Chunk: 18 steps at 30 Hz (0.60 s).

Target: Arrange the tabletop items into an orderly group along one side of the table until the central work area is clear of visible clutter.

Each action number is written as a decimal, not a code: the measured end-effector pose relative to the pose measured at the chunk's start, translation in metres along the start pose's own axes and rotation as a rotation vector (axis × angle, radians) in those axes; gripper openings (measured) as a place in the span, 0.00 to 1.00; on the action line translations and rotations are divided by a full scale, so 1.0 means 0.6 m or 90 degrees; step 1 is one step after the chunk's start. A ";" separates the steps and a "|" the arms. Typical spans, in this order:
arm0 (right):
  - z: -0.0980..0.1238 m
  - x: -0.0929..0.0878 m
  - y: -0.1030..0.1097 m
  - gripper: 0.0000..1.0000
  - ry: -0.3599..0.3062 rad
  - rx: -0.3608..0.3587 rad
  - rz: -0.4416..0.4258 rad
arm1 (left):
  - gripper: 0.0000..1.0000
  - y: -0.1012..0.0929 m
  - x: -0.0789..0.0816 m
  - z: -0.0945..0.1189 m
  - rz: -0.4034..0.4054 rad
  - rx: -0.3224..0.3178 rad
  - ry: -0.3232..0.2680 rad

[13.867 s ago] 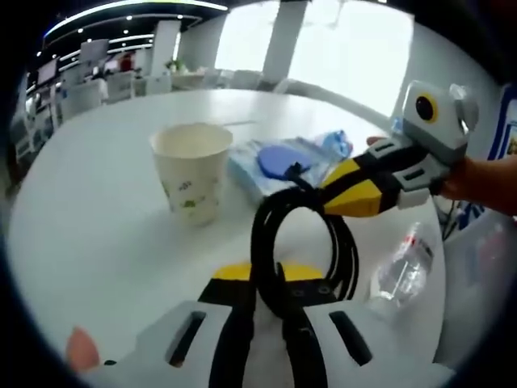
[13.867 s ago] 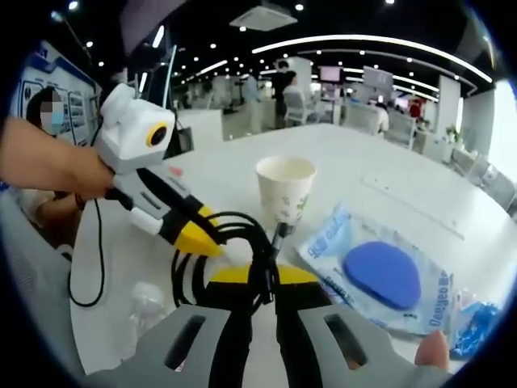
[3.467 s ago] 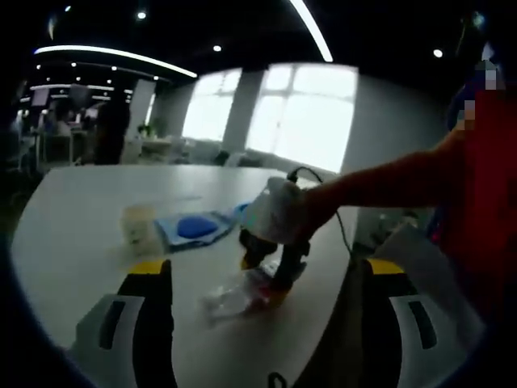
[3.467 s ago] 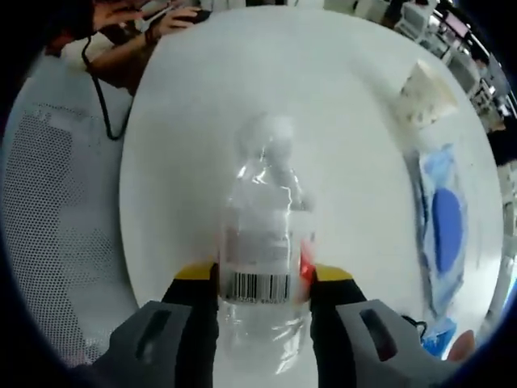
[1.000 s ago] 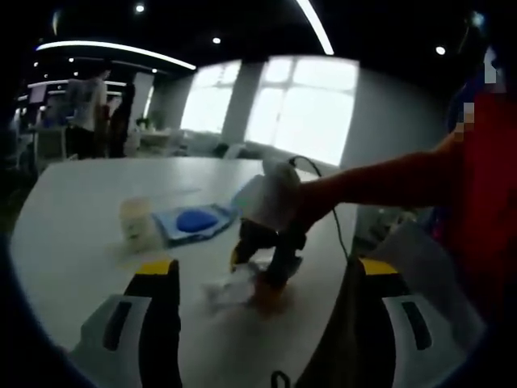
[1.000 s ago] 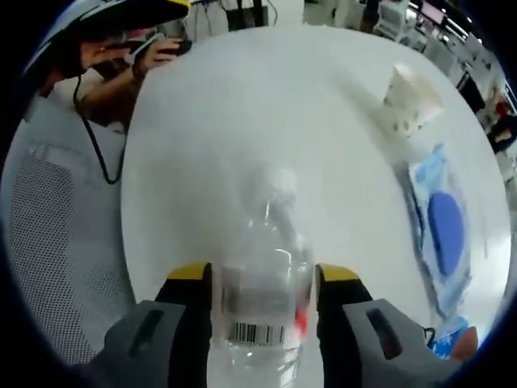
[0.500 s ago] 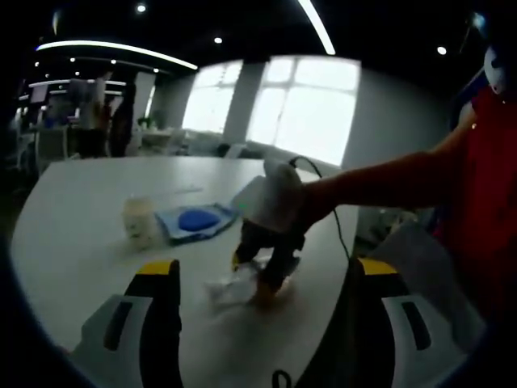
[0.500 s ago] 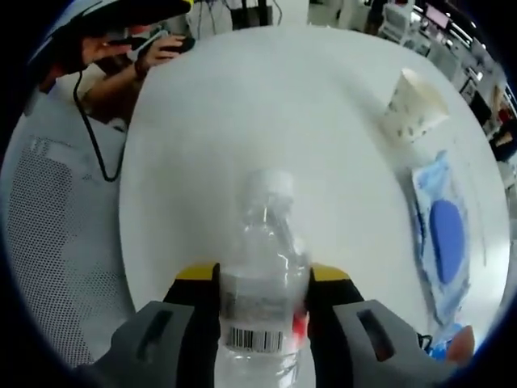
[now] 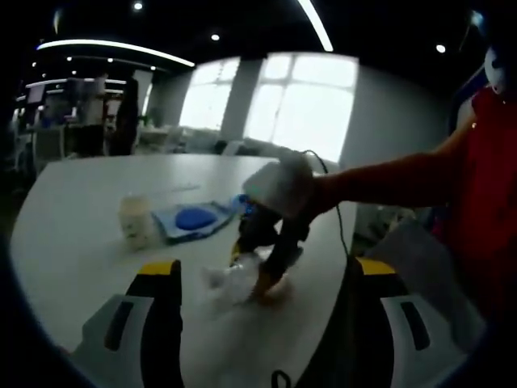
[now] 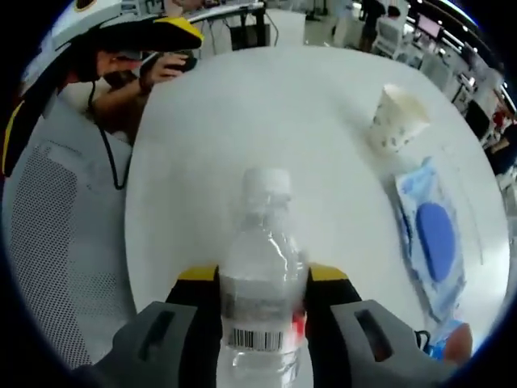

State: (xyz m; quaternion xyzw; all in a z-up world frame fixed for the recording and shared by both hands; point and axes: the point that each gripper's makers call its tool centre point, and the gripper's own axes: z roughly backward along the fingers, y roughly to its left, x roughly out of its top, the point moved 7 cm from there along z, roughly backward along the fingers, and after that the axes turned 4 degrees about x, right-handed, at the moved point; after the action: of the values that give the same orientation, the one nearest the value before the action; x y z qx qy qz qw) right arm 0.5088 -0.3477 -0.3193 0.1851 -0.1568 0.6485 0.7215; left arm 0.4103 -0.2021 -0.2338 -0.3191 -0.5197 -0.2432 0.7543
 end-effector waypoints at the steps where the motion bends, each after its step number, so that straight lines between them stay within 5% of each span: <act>1: 0.004 0.002 -0.001 0.39 -0.010 -0.002 -0.001 | 0.83 0.000 0.001 0.000 0.000 0.000 0.000; 18: 0.042 0.039 -0.006 0.39 -0.125 -0.024 -0.020 | 0.83 -0.003 0.002 -0.003 -0.009 -0.003 0.007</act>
State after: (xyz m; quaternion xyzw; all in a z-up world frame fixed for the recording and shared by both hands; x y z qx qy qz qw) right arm 0.5156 -0.3392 -0.2862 0.2366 -0.2360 0.6131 0.7158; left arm 0.4108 -0.2046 -0.2325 -0.3156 -0.5170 -0.2514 0.7549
